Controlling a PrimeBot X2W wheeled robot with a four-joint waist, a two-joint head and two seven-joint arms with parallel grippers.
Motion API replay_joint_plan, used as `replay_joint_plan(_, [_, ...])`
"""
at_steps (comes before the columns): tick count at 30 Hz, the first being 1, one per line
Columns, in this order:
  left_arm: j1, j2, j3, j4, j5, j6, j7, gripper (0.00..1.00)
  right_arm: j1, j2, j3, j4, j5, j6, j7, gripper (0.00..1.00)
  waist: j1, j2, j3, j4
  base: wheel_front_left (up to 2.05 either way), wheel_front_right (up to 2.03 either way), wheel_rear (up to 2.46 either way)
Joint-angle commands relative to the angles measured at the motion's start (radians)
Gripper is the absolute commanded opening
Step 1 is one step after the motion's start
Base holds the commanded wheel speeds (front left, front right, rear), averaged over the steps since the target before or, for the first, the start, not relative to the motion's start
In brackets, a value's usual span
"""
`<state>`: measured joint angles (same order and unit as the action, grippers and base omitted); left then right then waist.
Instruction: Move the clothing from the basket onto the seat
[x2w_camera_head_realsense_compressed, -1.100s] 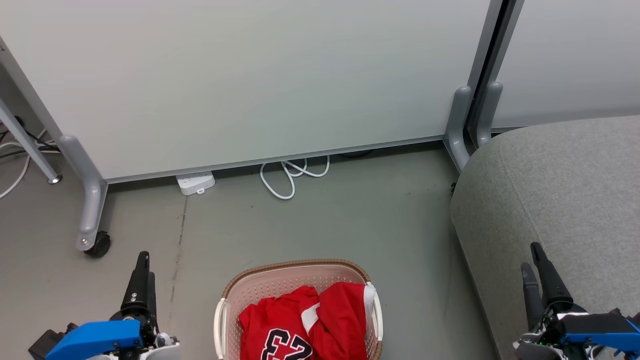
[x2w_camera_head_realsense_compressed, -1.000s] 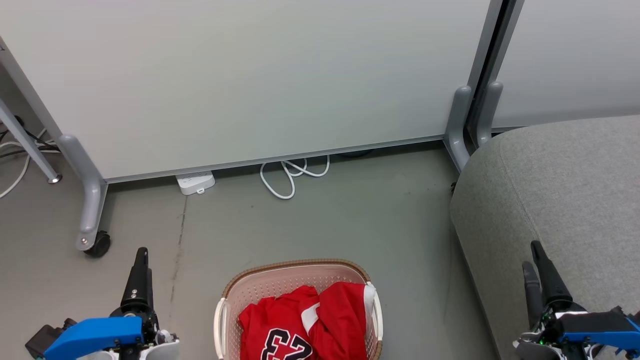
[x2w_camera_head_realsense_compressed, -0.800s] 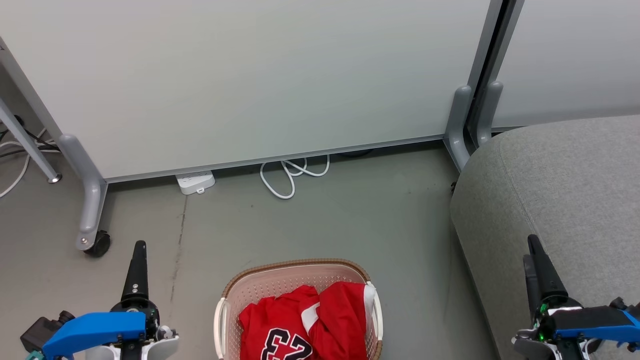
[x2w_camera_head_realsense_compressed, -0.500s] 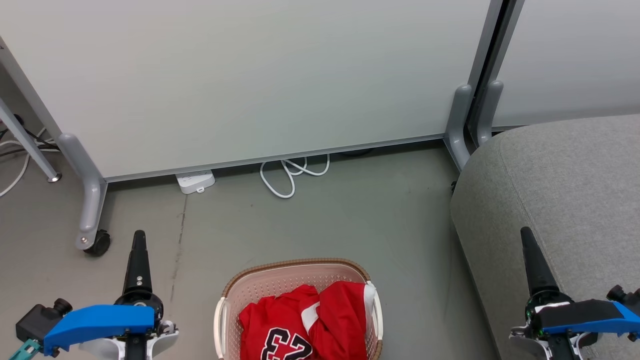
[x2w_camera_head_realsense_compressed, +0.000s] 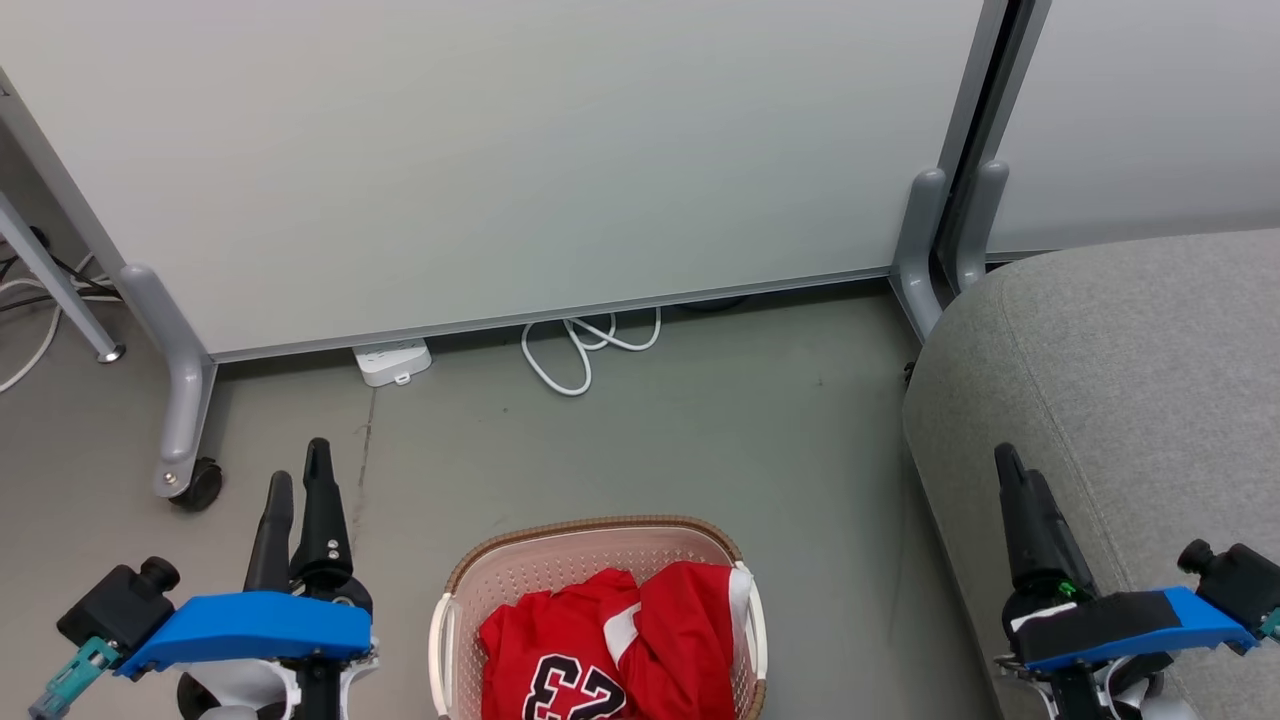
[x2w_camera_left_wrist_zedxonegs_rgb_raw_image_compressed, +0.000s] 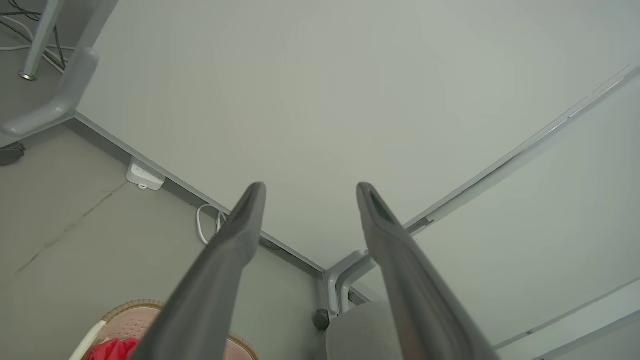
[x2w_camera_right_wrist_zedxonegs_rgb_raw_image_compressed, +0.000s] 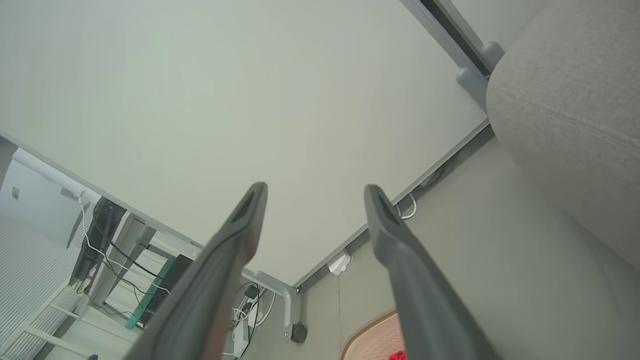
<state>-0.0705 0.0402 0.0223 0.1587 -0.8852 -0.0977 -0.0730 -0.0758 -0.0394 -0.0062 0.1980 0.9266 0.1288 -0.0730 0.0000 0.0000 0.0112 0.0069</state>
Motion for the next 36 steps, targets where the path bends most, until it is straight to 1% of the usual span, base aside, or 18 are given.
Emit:
replay_joint_plan(1, [-0.024, 0.009, -0.002, -0.018, 0.026, 0.001, -0.007, 1.0, -0.021, -0.007, 0.004, -0.017, -0.026, 0.001, -0.007, 1.0, 0.0, 0.0, 0.0, 0.0, 0.0, 0.0, 0.0])
replay_joint_plan(16, [-0.026, 0.01, -0.057, -0.009, 0.278, 0.012, -0.053, 1.0, -0.019, -0.009, 0.037, 0.0, -0.244, 0.002, -0.053, 1.0, 0.0, 0.0, 0.003, 0.004, 0.0, 0.0, 0.0])
replay_joint_plan(36, [-0.023, 0.014, -0.09, 0.0, 0.505, 0.015, -0.105, 1.0, -0.026, -0.011, 0.066, 0.032, -0.476, 0.002, -0.105, 1.0, 0.0, 0.0, 0.004, 0.009, 0.0, 0.0, 0.0])
